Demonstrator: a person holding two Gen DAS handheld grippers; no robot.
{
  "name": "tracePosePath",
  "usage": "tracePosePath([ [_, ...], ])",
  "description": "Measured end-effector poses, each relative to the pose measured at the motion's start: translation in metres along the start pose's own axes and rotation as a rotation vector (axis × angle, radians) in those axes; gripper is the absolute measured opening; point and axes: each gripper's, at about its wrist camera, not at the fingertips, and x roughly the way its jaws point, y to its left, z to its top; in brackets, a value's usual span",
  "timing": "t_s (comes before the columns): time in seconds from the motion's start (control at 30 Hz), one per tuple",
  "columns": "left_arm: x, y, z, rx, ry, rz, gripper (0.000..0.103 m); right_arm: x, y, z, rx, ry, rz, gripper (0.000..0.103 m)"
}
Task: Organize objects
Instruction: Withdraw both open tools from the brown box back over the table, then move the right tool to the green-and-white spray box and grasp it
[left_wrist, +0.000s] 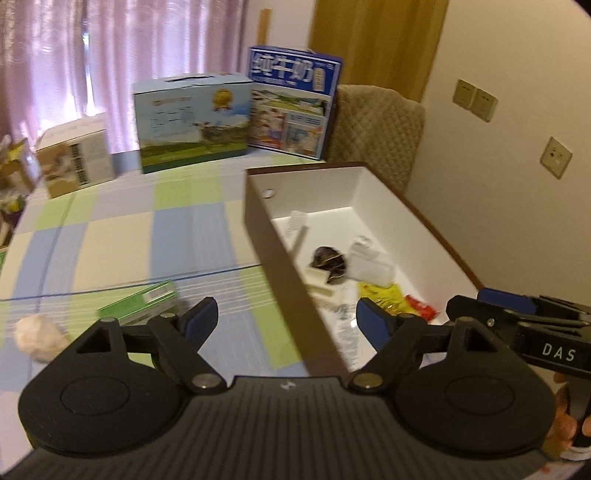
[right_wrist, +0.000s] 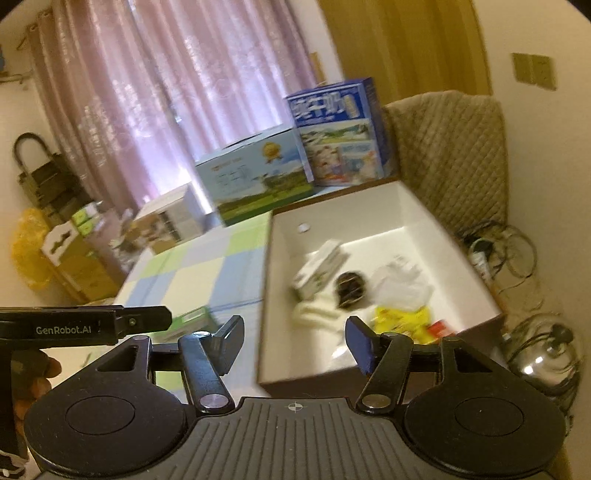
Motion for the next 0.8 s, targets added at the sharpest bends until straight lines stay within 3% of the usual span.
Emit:
tracePosePath([
  [0.37, -0.051, 0.051, -0.038, -0.072, -0.019, 0.091, 0.08, 0.014, 0.06, -0.023, -0.062, 0.047, 0.094, 0.058],
  [0.8, -0.072, 0.097, -0.066, -0.15, 0.003, 0.197, 0.08, 0.053, 0.099, -0.056, -0.124, 0.137, 0.141, 0.058],
])
